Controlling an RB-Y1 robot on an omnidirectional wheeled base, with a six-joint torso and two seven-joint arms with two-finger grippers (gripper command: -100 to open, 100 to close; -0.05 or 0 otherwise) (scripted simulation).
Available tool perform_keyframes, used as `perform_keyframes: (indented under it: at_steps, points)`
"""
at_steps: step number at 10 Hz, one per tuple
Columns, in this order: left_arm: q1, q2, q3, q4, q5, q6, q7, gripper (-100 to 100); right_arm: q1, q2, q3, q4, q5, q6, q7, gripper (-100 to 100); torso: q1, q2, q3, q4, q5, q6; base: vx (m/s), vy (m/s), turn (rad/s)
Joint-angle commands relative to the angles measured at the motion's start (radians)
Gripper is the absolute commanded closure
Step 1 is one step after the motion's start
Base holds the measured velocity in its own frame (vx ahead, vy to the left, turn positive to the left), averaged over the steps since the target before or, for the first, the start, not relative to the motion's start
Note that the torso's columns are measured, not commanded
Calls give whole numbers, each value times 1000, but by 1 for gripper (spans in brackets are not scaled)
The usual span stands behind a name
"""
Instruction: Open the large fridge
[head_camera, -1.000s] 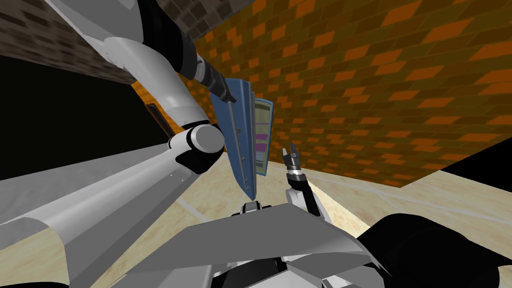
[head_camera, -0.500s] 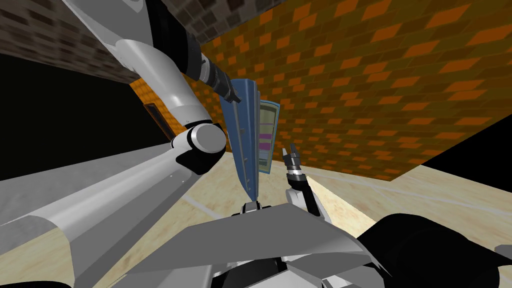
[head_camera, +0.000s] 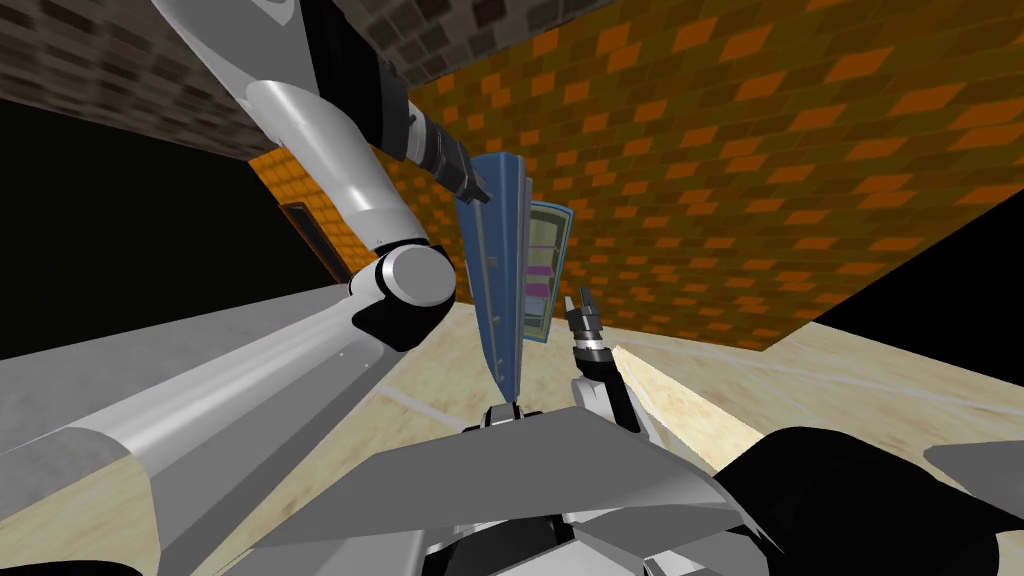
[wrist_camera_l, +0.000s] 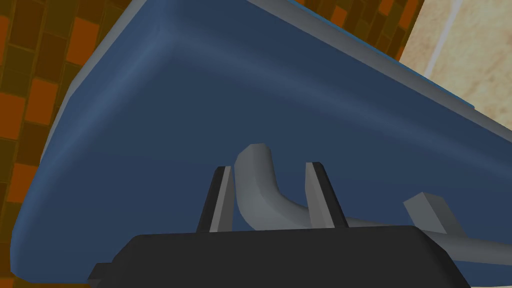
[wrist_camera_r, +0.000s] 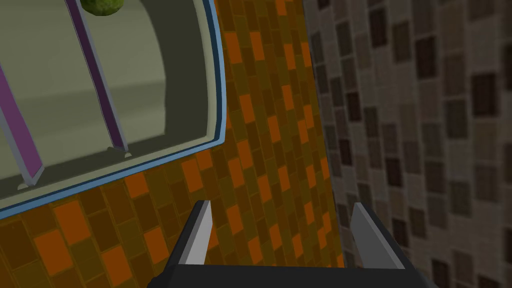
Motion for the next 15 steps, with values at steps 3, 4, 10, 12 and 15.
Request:
perform_keyframes:
  at_steps: [3, 4, 10, 12, 15]
  points:
    - [-6, -7, 15, 23, 36, 1, -9, 100, 0, 0, 0, 0, 0, 0, 0, 0, 4, 0, 0, 0, 0, 1, 3, 266, -96]
    - [-9, -10, 22, 35, 54, 0, -14, 100, 0, 0, 0, 0, 0, 0, 0, 0, 5, -3, -3, 0, 2, -1, 64, 284, -76]
    - [-22, -22, 50, 81, 125, -1, -32, 100, 0, 0, 0, 0, 0, 0, 0, 0, 0, -9, -9, -3, 0, -1, -2, 305, -81]
    - [-62, -10, 48, 112, 130, 3, -12, -100, 0, 0, 0, 0, 0, 0, 0, 0, 2, -9, -8, -3, 0, 0, 20, 238, -101]
    - [-116, 11, 41, 153, 122, 2, 20, -100, 0, 1, 1, 0, 0, 0, 0, 0, -15, 1, -1, 2, -8, 4, 40, -16, -2]
